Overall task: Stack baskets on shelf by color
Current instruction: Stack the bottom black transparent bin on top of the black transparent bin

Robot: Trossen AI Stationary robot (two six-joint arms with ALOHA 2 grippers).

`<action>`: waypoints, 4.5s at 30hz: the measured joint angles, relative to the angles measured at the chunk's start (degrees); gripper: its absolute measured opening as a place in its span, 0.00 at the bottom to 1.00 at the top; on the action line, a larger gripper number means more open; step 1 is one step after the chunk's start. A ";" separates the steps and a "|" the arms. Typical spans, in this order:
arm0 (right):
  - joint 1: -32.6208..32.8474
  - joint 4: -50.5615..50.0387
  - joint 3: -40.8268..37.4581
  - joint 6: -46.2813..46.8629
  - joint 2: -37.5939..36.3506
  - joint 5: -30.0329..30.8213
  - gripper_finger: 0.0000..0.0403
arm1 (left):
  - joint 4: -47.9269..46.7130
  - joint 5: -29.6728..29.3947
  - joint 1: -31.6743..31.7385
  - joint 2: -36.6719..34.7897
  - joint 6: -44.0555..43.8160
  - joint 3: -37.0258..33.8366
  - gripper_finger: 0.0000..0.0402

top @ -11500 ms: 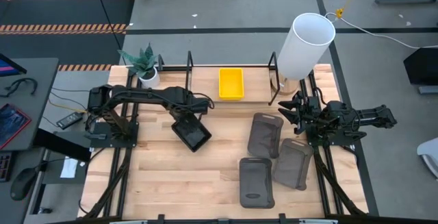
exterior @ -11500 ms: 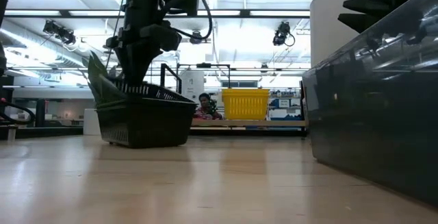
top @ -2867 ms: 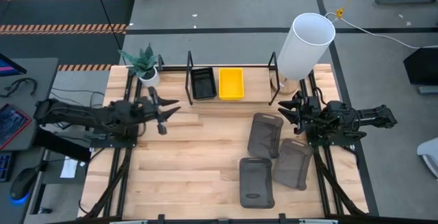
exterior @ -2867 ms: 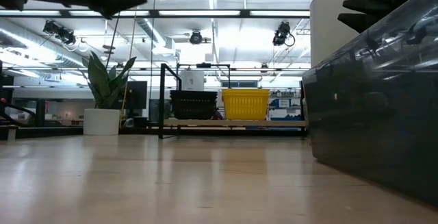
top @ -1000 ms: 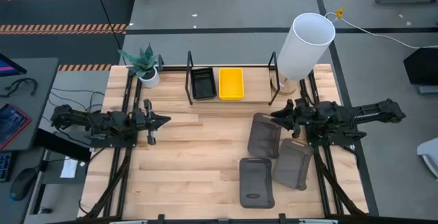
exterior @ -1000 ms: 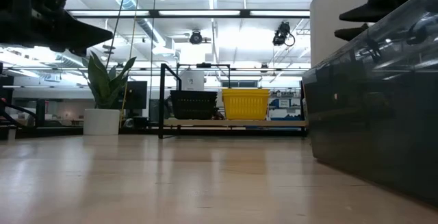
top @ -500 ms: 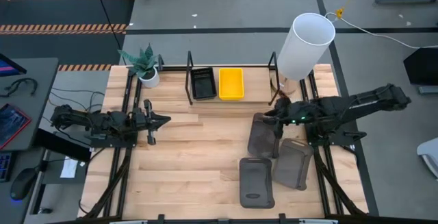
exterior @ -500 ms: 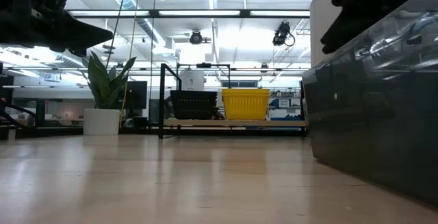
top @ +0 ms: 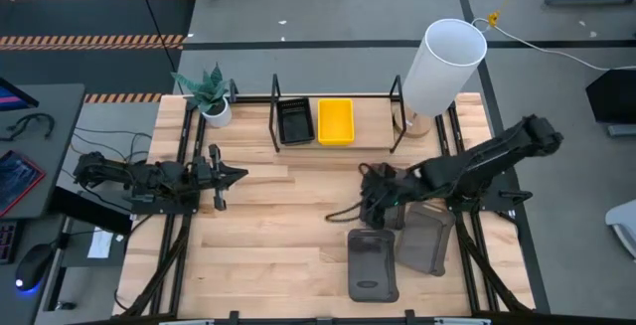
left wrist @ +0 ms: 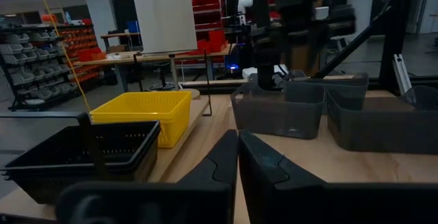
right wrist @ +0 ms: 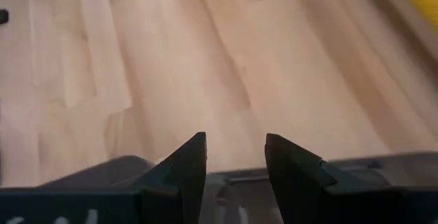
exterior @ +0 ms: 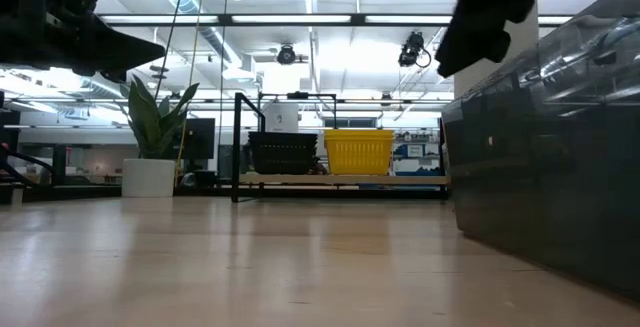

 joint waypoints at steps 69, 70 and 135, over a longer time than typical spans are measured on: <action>6.29 -42.34 45.99 -9.94 29.45 -9.75 0.01 | 0.02 -0.02 0.00 0.02 0.00 -0.04 0.08; 6.21 -43.84 46.98 -9.94 29.45 -9.34 0.01 | 0.02 -0.02 0.00 0.02 0.00 -0.04 0.08; -20.34 -41.42 20.14 -19.58 7.83 -12.43 0.21 | 0.12 -0.02 0.00 0.00 0.00 -0.05 0.08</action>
